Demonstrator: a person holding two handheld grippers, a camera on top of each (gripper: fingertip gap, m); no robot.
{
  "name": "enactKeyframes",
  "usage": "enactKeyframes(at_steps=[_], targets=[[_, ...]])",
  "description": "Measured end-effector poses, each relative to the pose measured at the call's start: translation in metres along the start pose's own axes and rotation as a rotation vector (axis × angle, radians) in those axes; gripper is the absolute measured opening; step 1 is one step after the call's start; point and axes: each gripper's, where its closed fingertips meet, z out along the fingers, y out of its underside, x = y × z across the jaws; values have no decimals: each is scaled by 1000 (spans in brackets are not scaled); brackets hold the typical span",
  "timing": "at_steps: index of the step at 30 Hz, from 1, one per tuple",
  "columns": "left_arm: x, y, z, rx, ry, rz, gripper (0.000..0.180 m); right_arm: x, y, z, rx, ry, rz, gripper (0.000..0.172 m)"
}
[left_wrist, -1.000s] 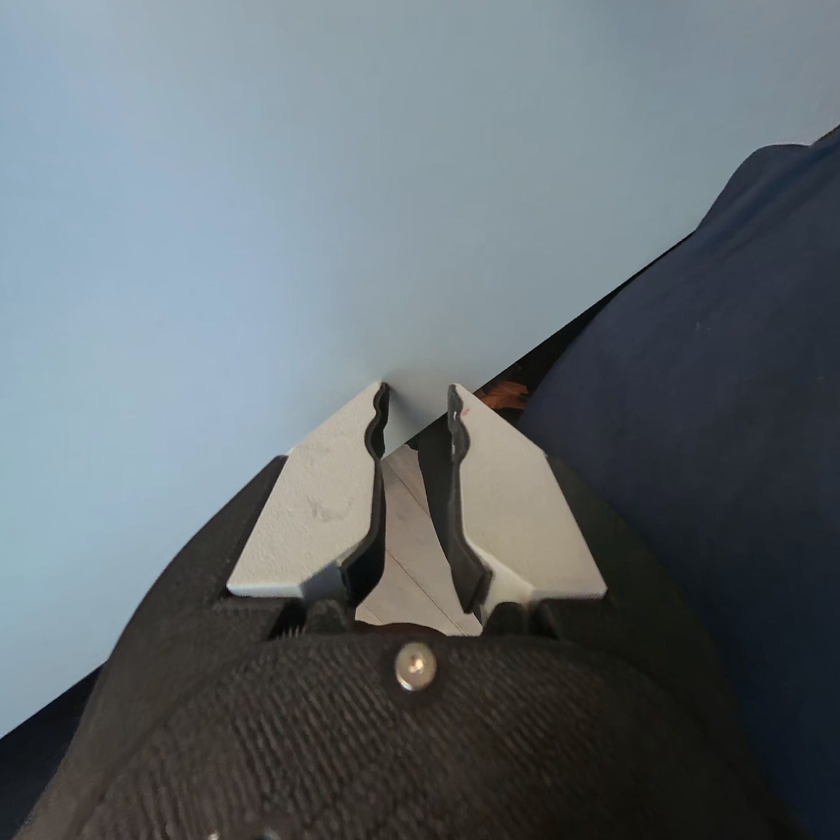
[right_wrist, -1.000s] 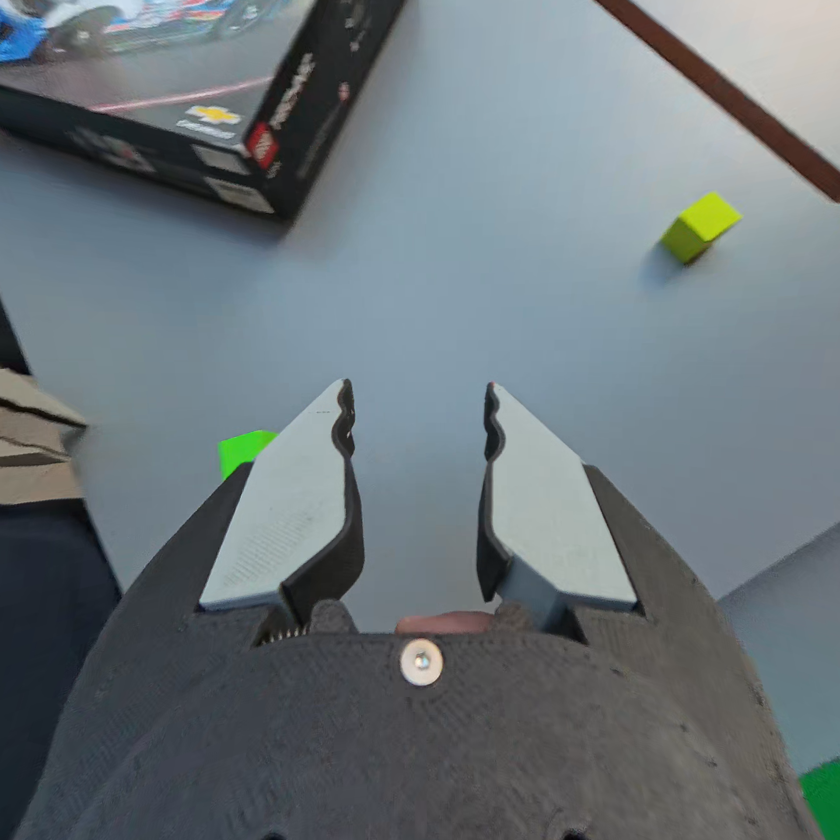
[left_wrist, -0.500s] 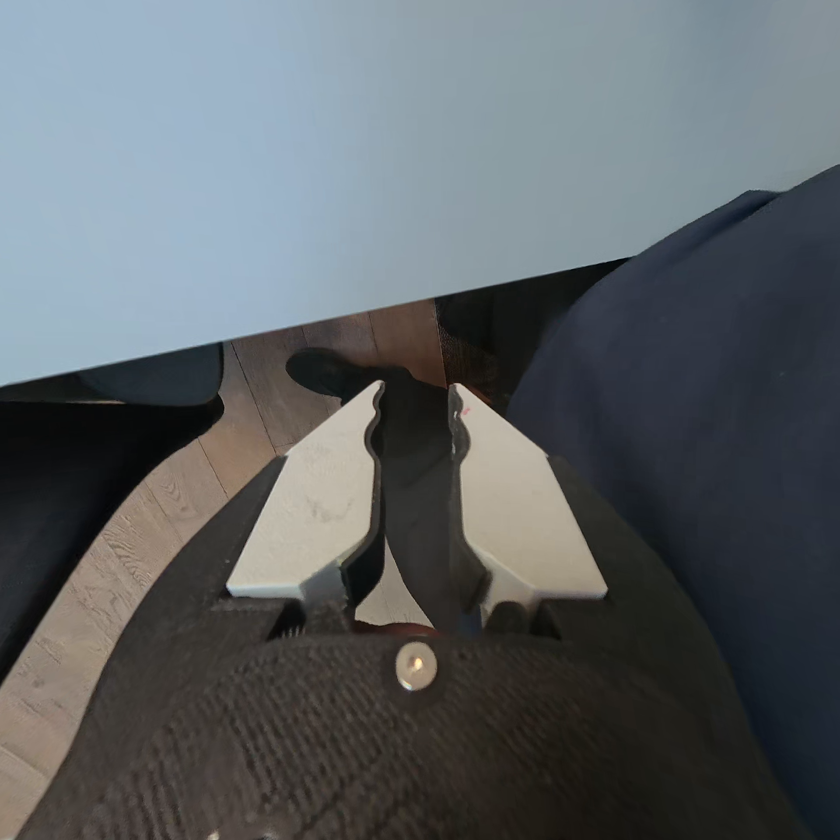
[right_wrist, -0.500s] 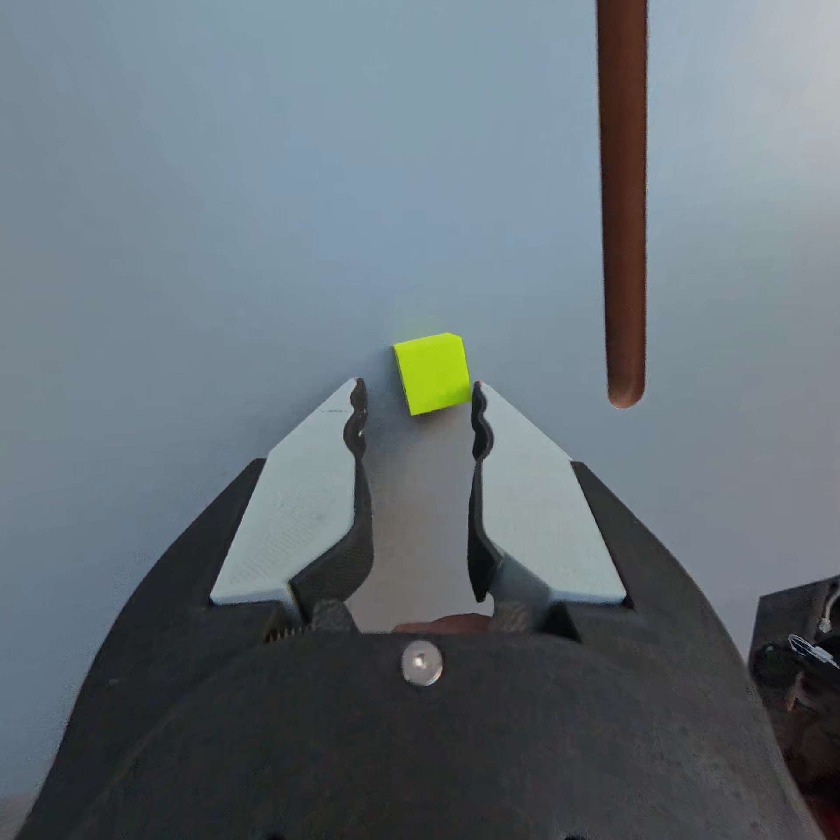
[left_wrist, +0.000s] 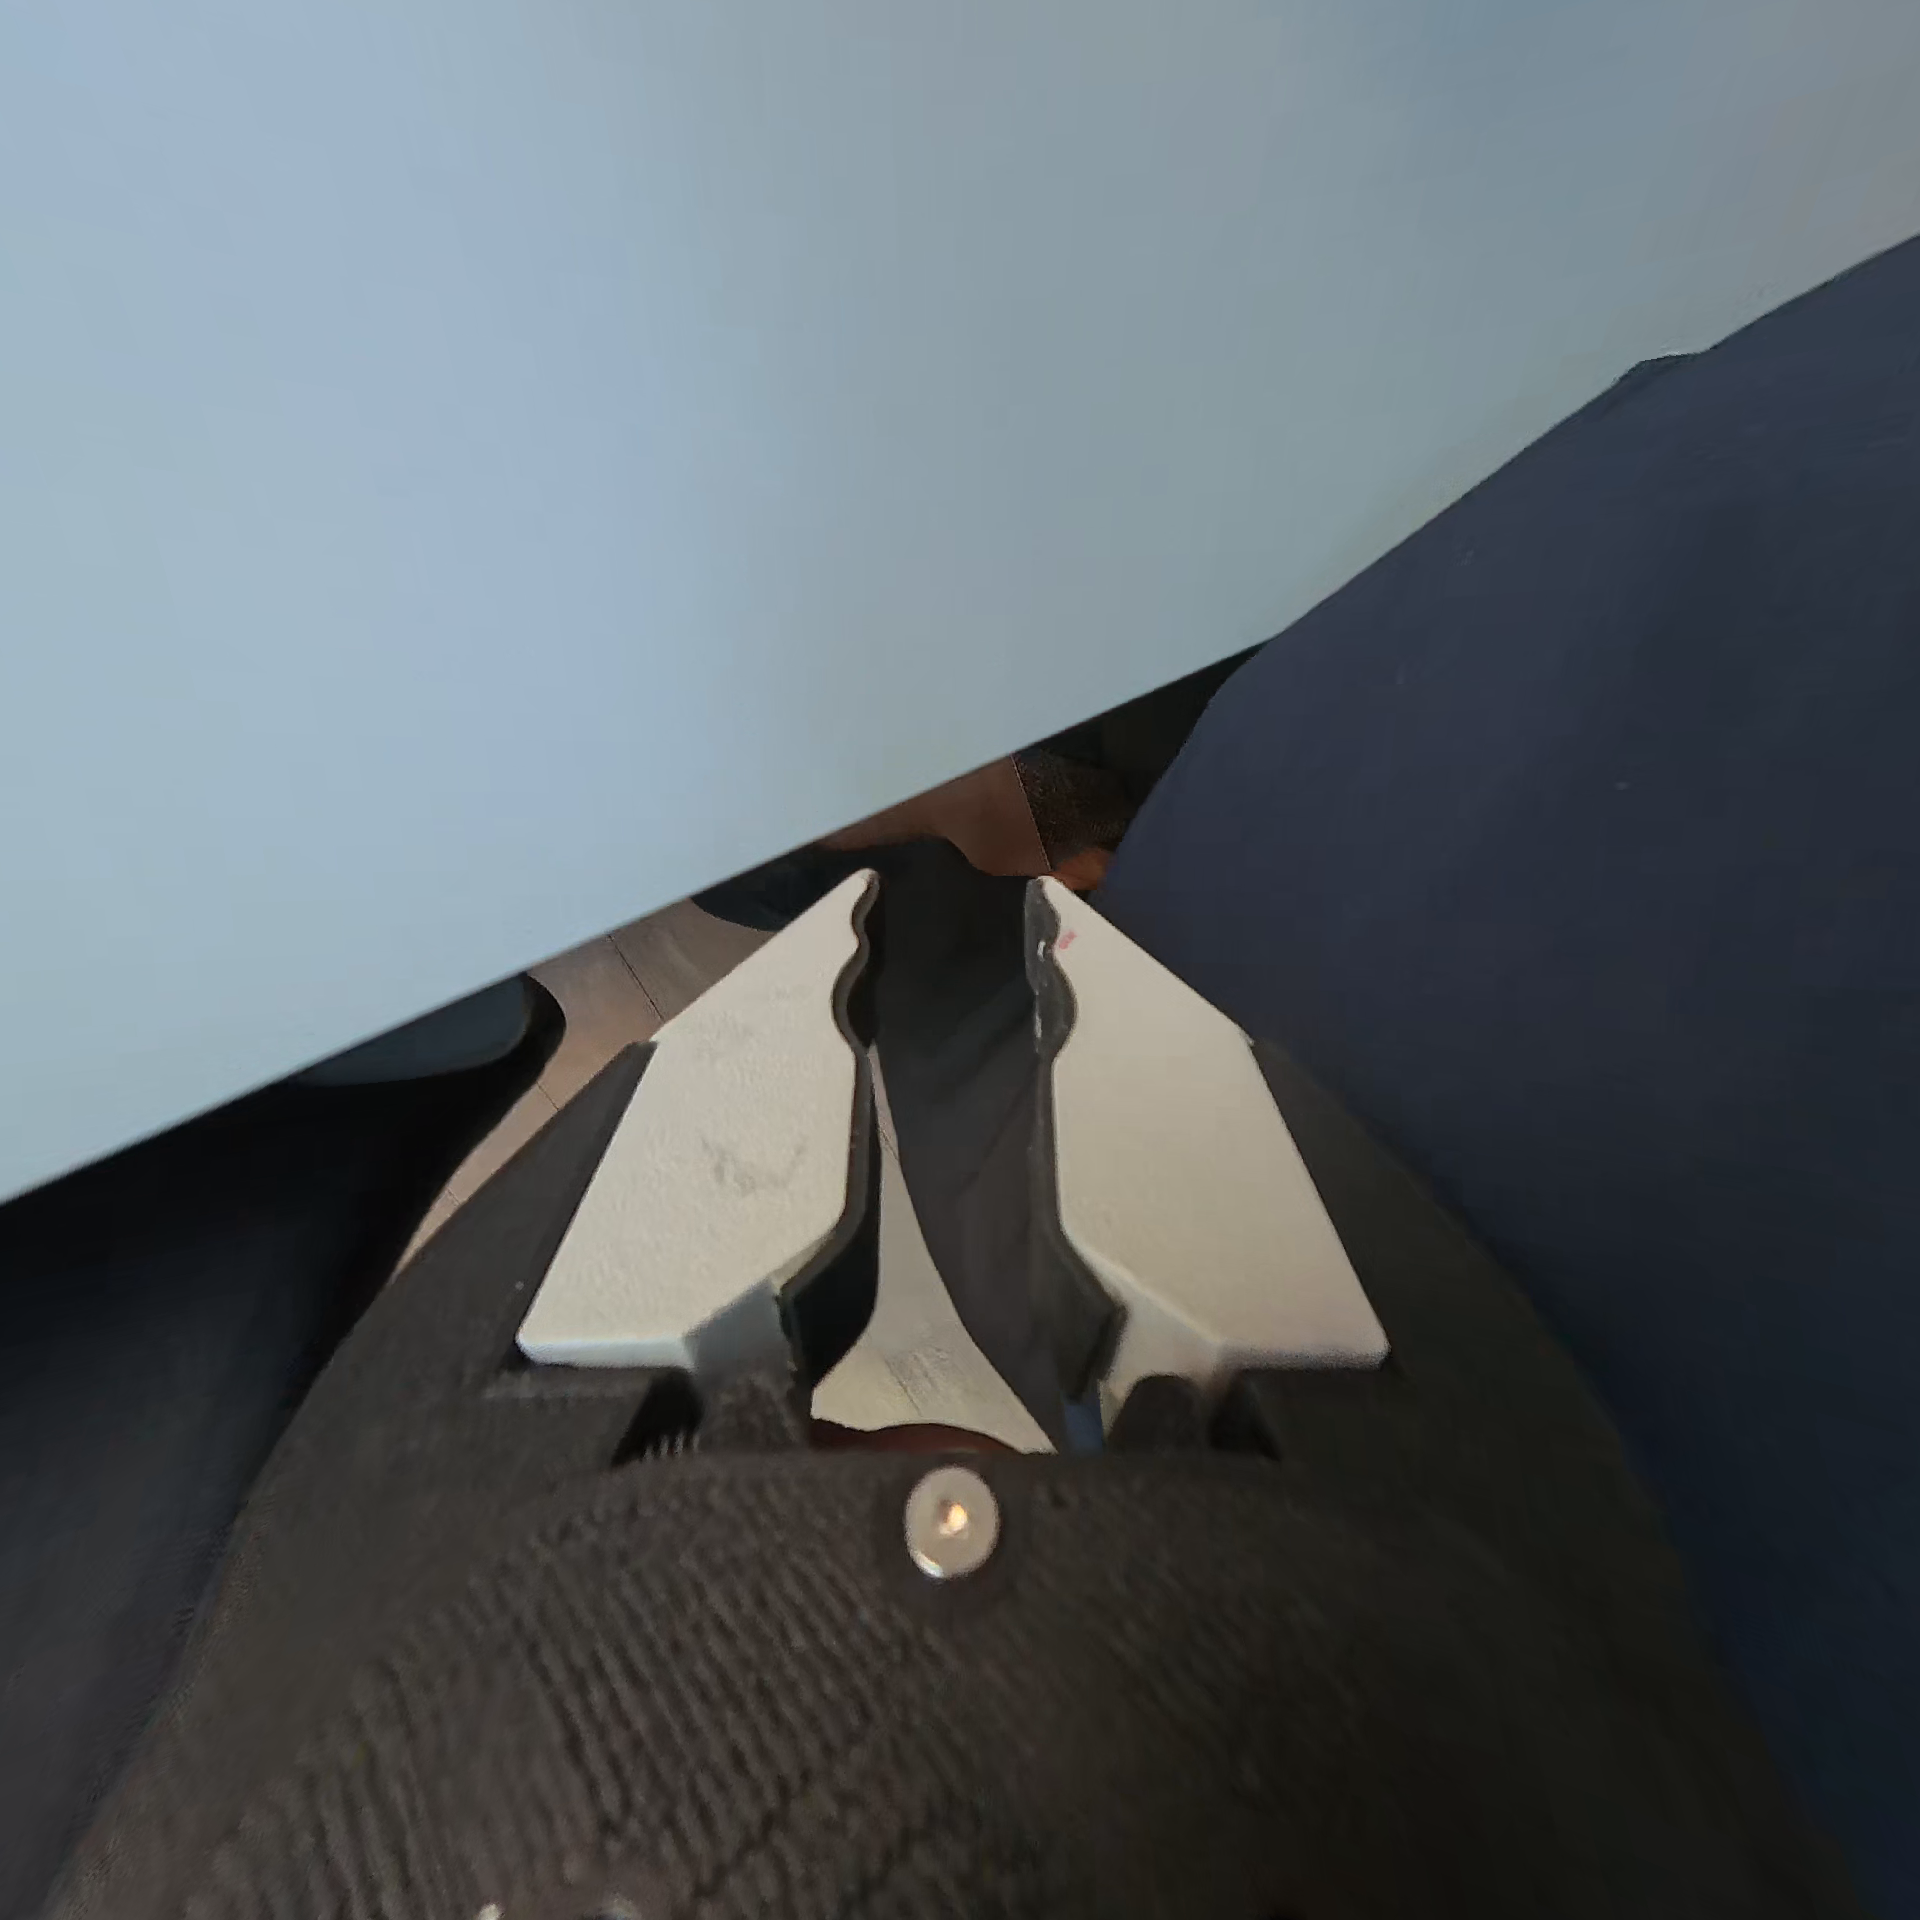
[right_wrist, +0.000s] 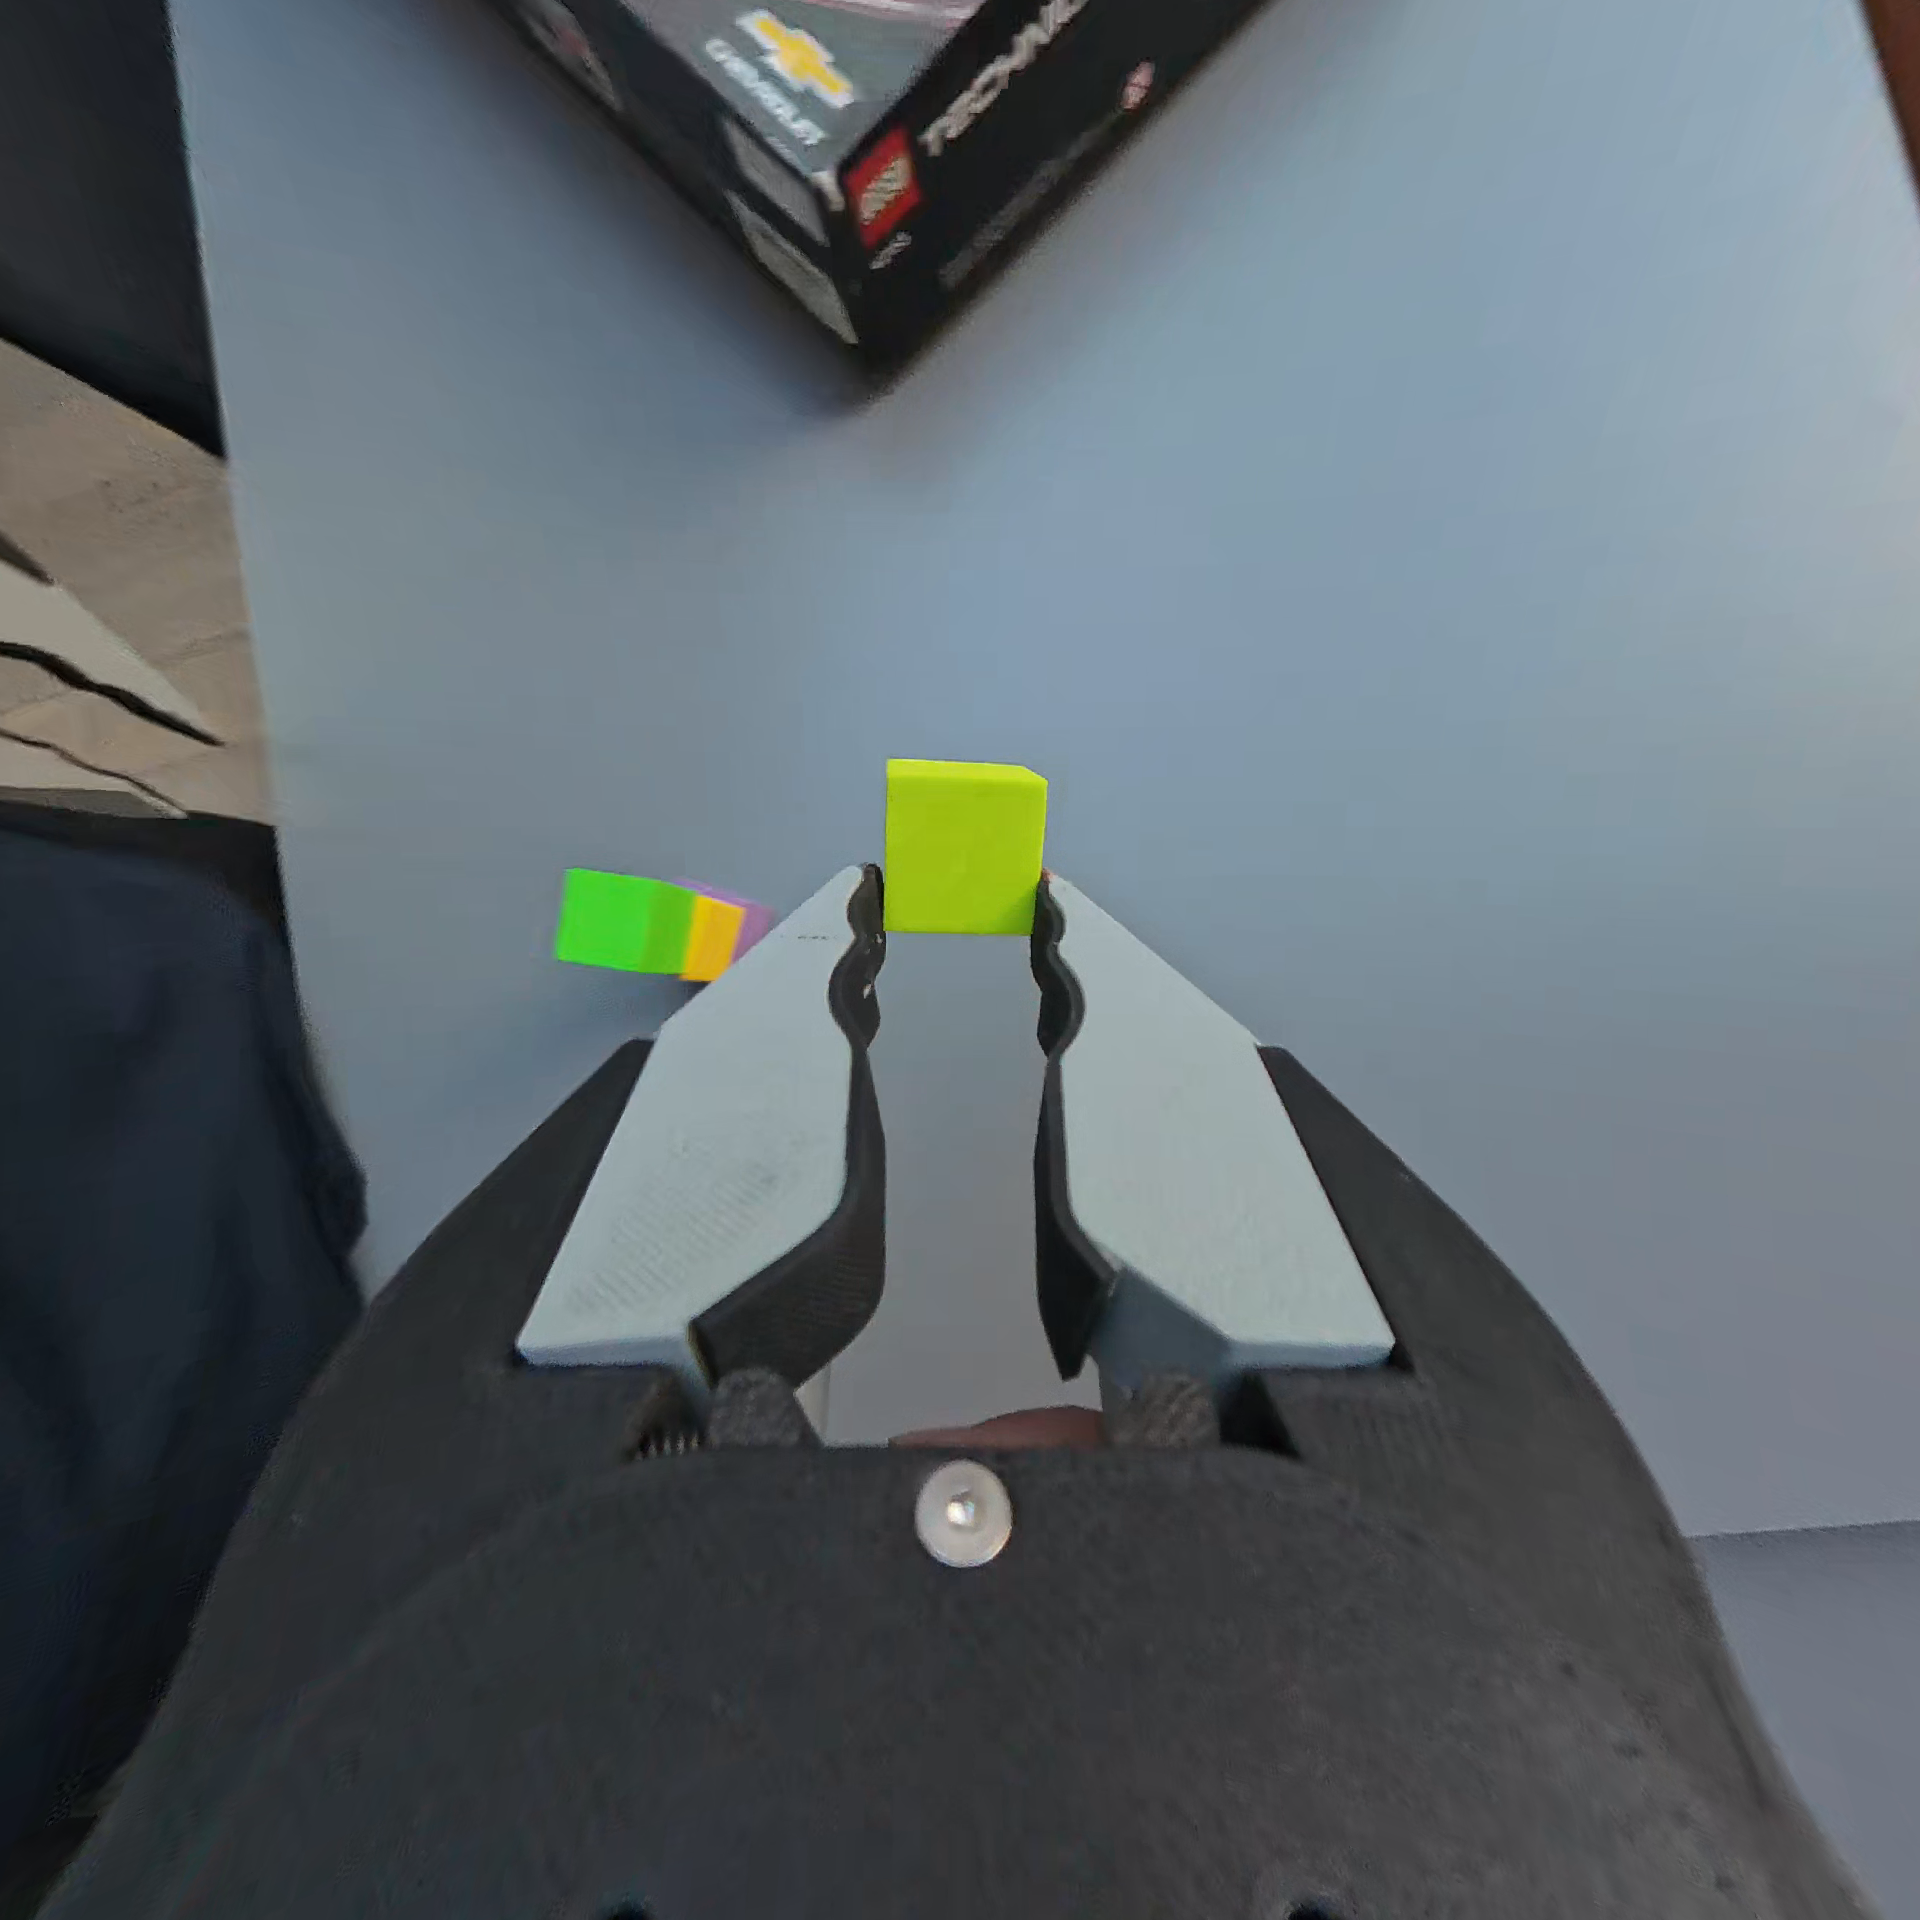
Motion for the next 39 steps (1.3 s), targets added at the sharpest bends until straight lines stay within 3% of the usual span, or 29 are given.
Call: enactKeyframes(at_steps=[7,12,19,23,27,32,35,39], targets=[[-9,-14,2,44,49,128,24,-90,17,23,-92,24,-40,26],[-10,-20,1,108,98,172,24,-95,37,43,-242,113,-65,26],[-21,-7,3,132,136,231,24,-99,51,59,-307,179,-23,35],[-30,-4,0,142,150,239,24,-105,47,51,-263,195,54,48],[-37,-5,-1,142,150,265,23,-108,43,29,-169,212,123,50],[-41,-15,-1,149,143,280,23,-100,98,20,-132,198,307,21],[-41,-22,-4,162,138,281,23,-98,145,21,-213,199,466,0],[-41,-26,-7,173,130,258,23,-90,182,28,-365,246,572,1]])
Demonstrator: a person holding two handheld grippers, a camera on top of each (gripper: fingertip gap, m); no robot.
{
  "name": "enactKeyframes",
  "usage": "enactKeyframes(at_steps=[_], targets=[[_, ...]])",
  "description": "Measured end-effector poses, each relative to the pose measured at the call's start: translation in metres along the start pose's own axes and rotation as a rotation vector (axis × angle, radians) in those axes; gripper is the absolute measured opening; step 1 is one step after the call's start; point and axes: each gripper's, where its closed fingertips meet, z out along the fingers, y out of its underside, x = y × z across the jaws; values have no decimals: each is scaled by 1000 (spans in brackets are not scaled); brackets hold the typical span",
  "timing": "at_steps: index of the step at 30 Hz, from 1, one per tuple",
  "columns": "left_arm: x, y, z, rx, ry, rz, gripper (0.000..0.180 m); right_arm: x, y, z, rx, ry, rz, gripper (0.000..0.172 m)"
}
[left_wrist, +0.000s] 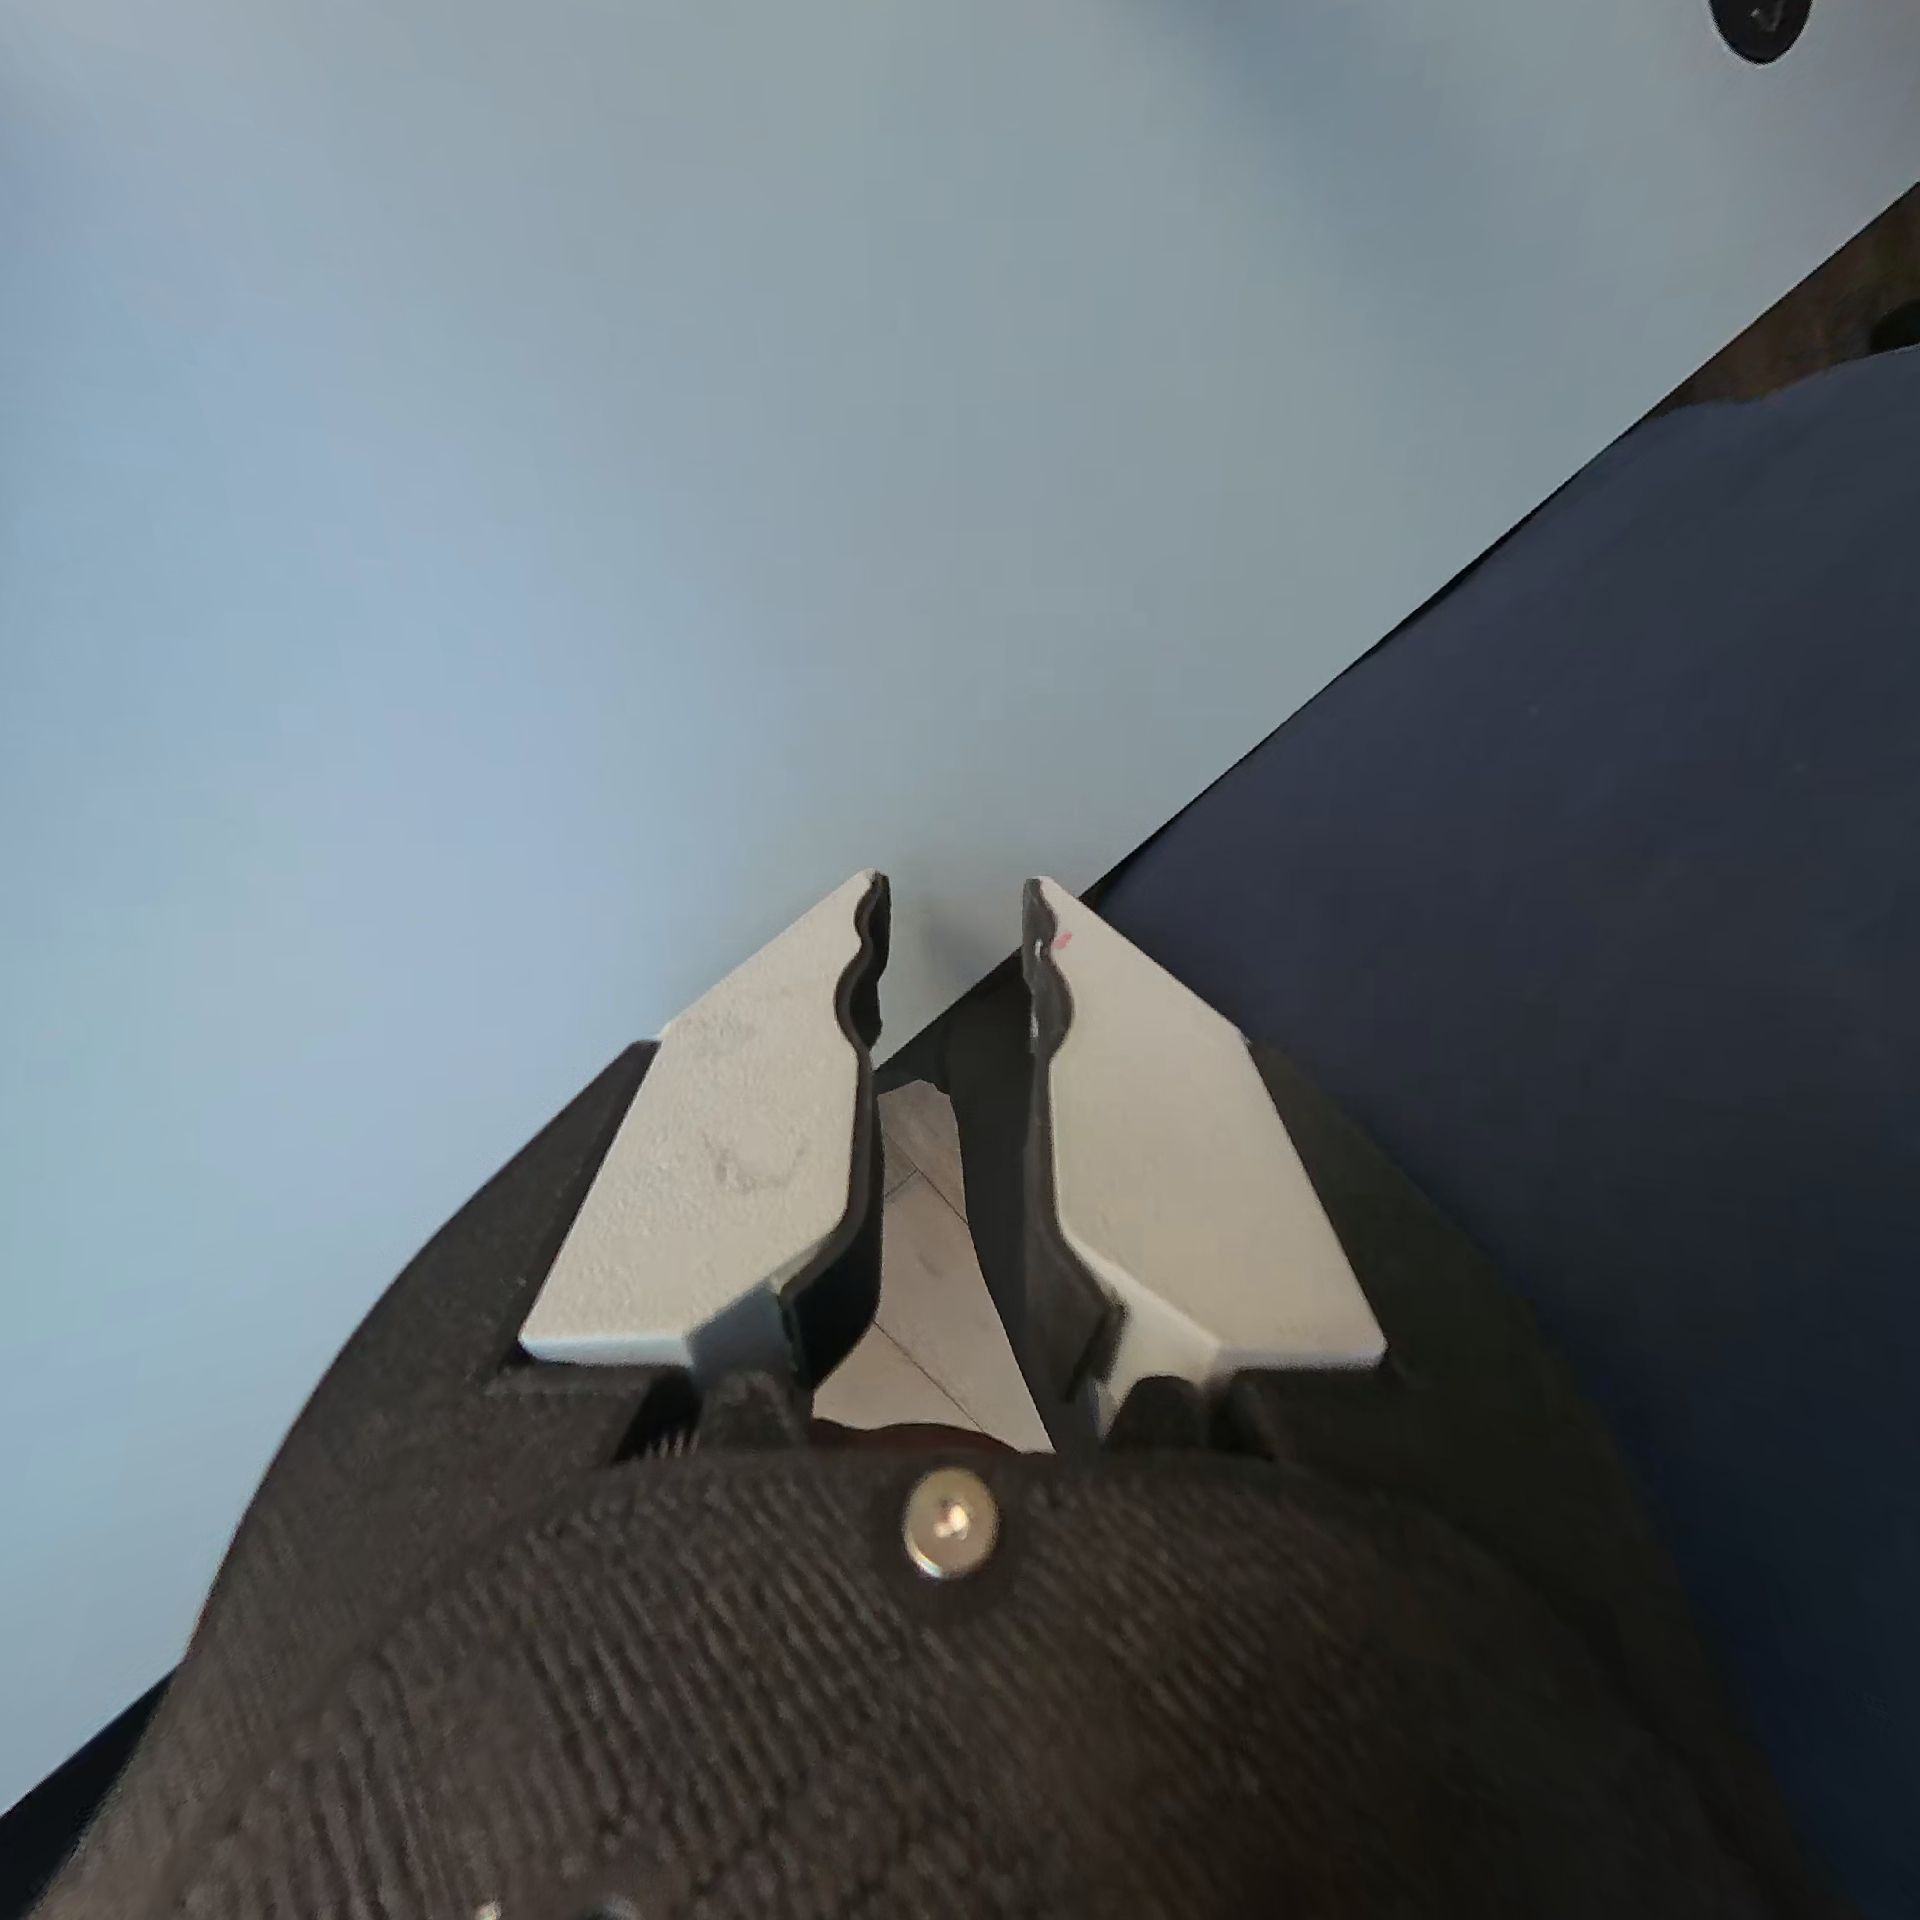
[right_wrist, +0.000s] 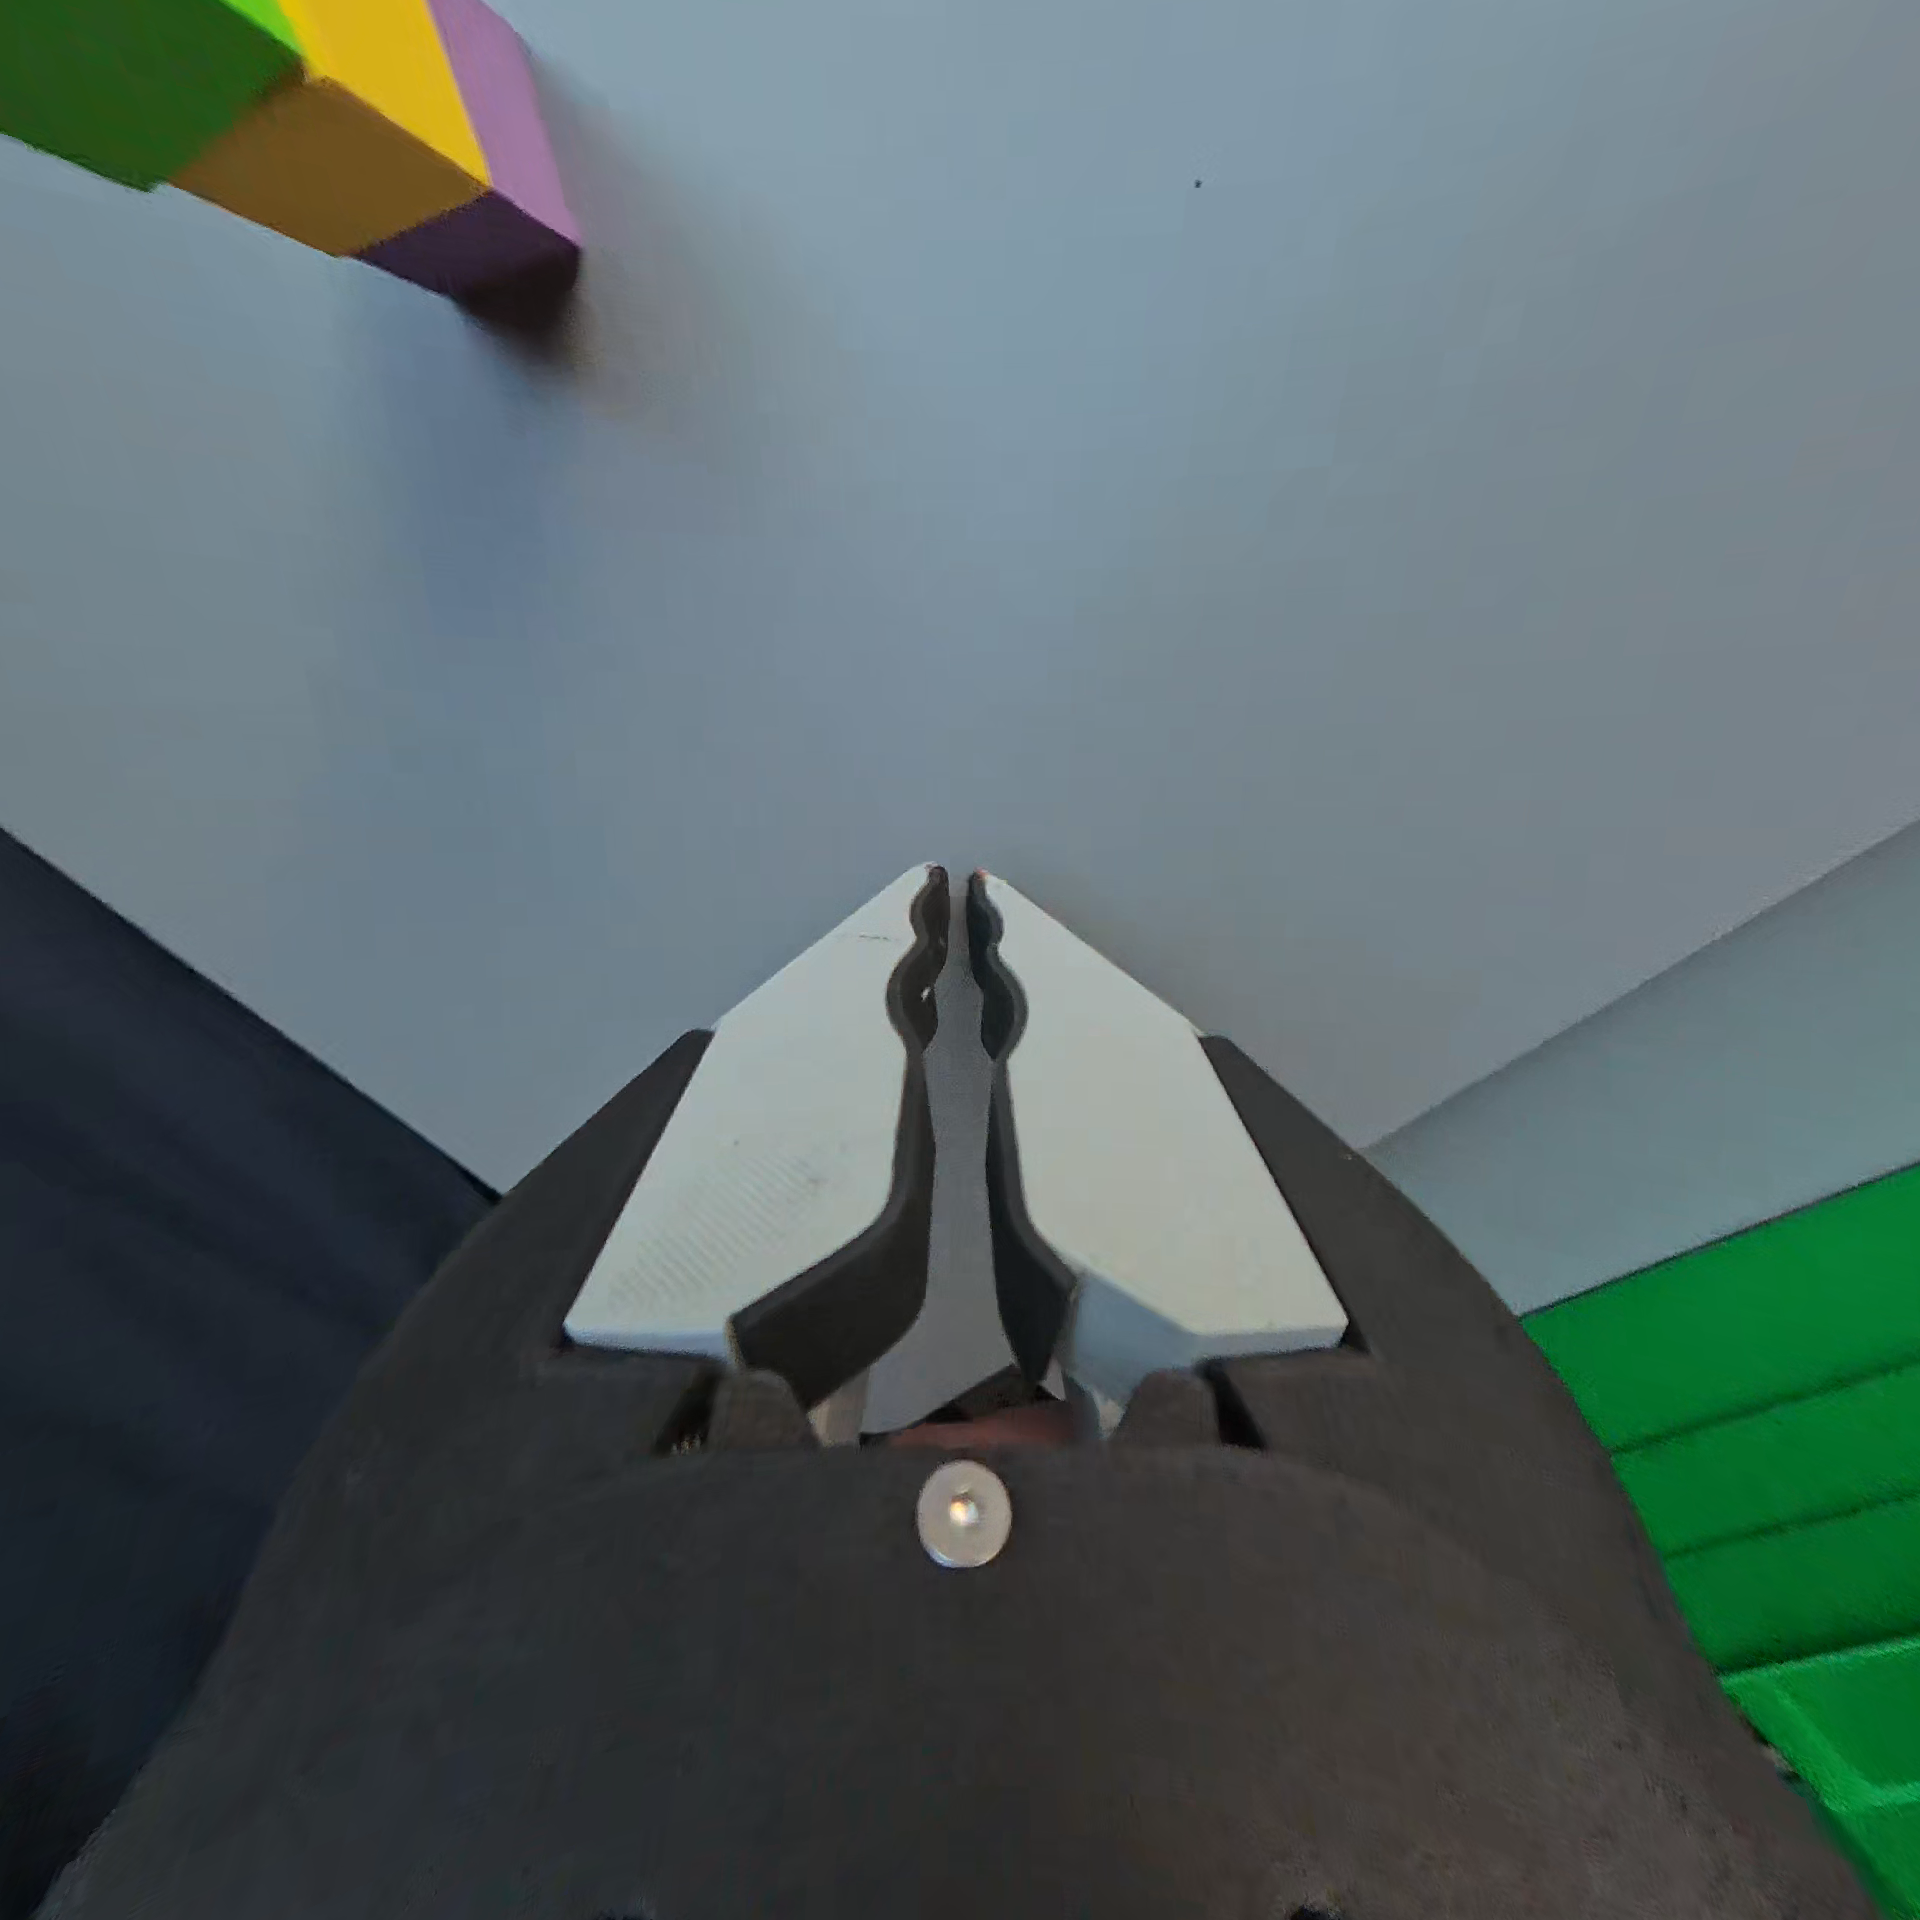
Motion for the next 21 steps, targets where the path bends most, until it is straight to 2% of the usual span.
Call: enactKeyframes(at_steps=[4,8,12,16,21], targets=[[1,6,-2,-7,-11,-31,24,1,-39,9,34,40,42,1],[3,15,-3,-25,-21,-43,24,-59,-97,21,65,-85,-4,1],[-1,18,-7,-20,-38,-67,24,-89,-135,13,109,-44,-131,1],[-5,22,-9,-7,-44,-100,24,-84,-135,-2,121,-51,-159,1],[-5,29,-7,-8,-31,-114,24,-71,-114,-13,136,-97,-74,3]])
